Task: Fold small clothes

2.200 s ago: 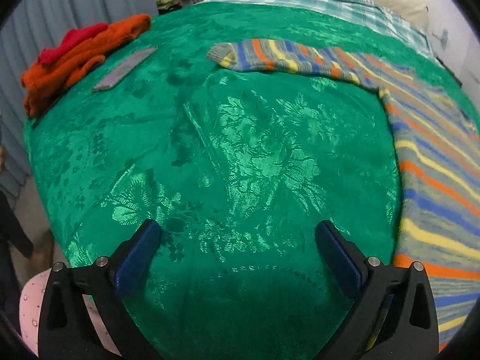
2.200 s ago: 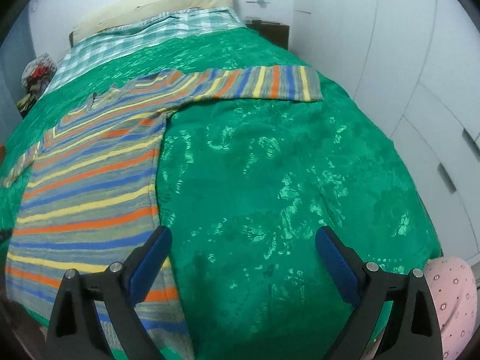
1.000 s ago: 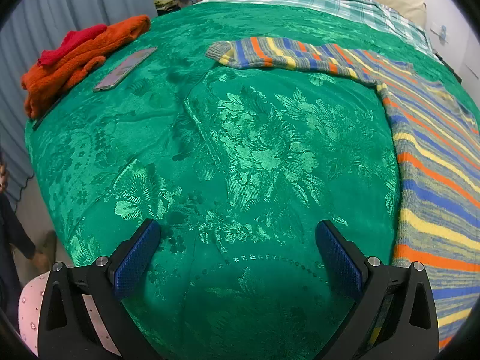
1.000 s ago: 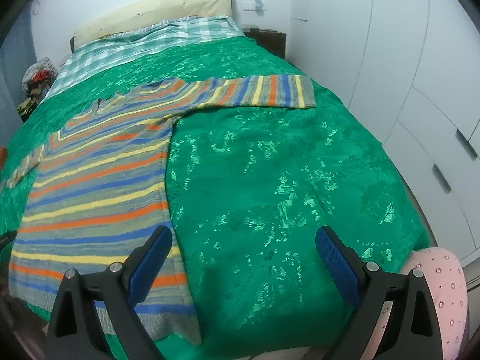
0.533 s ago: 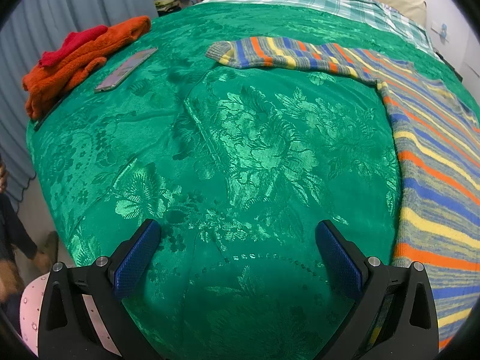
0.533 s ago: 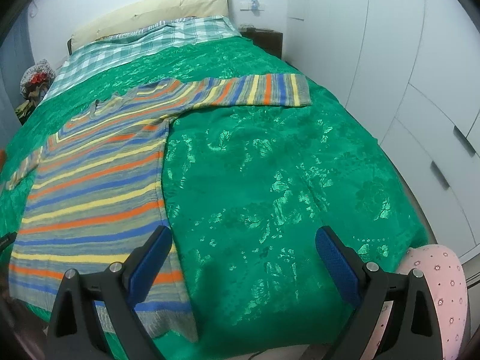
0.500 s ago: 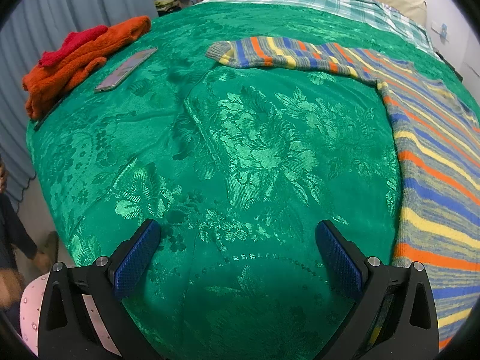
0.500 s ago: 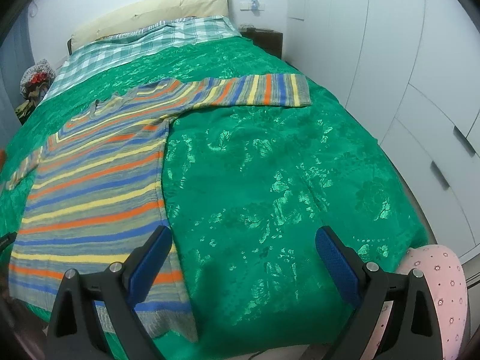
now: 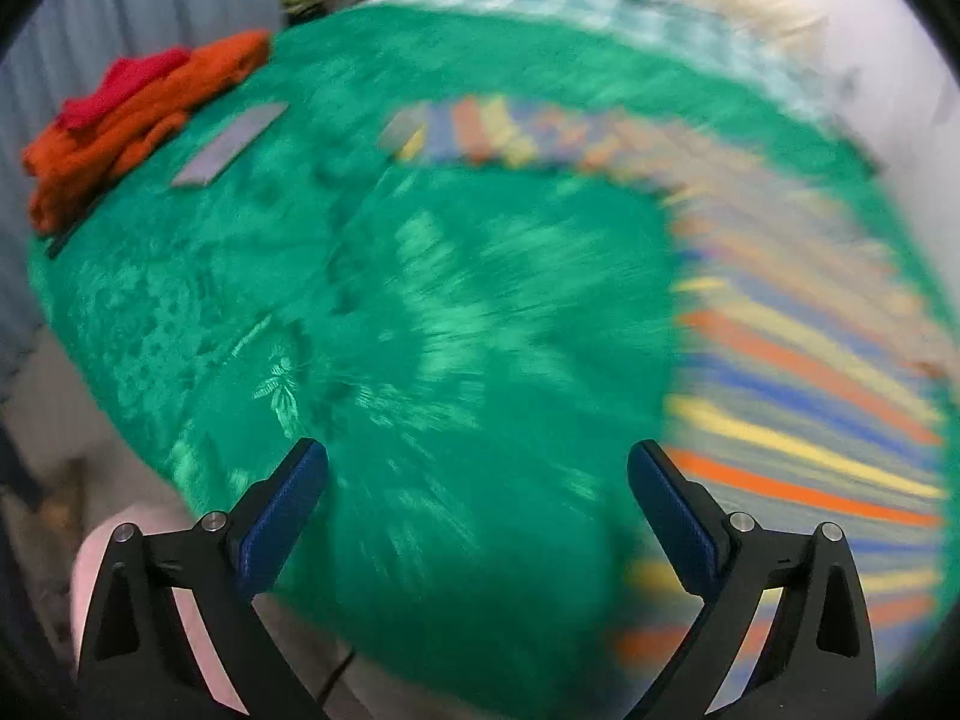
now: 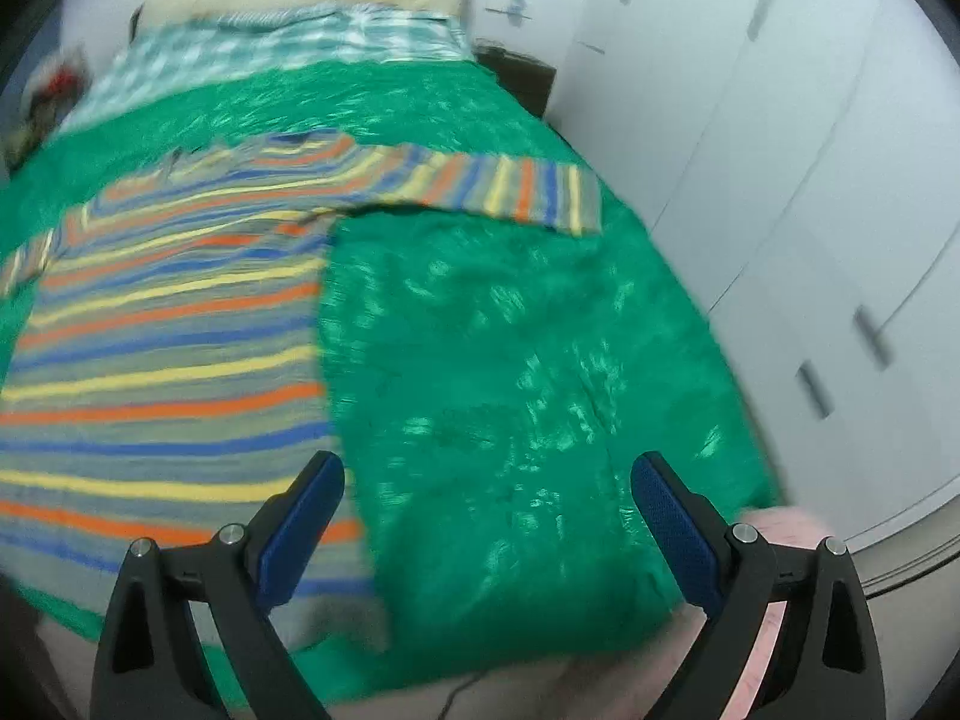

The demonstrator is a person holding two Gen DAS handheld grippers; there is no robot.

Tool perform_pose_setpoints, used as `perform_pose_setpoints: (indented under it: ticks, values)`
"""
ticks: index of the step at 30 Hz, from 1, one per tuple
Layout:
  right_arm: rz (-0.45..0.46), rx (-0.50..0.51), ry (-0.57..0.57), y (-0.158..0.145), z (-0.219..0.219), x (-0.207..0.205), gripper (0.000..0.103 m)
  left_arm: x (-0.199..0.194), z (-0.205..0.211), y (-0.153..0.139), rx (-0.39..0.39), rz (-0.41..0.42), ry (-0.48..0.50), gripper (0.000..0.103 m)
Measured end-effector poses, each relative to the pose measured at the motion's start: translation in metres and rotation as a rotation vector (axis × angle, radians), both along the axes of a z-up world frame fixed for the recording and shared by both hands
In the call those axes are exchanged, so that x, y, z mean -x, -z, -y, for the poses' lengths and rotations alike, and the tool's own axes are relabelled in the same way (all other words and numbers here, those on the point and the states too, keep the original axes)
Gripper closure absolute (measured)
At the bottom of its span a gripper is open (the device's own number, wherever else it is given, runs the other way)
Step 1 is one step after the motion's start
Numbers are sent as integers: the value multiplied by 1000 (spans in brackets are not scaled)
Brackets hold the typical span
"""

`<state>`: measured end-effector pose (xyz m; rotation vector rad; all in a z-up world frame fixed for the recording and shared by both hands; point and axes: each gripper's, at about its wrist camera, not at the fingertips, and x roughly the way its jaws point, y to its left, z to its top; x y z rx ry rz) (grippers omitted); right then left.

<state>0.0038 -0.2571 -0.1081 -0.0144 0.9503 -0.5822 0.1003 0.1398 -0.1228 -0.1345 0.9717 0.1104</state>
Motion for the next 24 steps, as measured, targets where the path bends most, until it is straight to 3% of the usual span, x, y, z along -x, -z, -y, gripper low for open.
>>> perform_pose_setpoints:
  ticks: [3, 5, 8, 11, 19, 24]
  values:
    - [15, -16, -172, -48, -72, -30, 7, 31, 16, -42, 30, 50, 78, 0]
    - [51, 36, -309, -76, -128, -48, 7, 37, 16, -55, 88, 63, 99, 0]
    - [82, 115, -498, -101, -206, -70, 7, 35, 5, -54, 147, 70, 92, 0]
    - [67, 178, -617, -107, -258, -72, 7, 32, -8, -37, 149, 29, 50, 0]
    - [54, 327, -720, -96, -327, -61, 8, 30, -22, -10, 157, -32, -5, 0]
    - [8, 468, -693, -80, -329, -69, 8, 37, -24, -12, 142, -18, -23, 0]
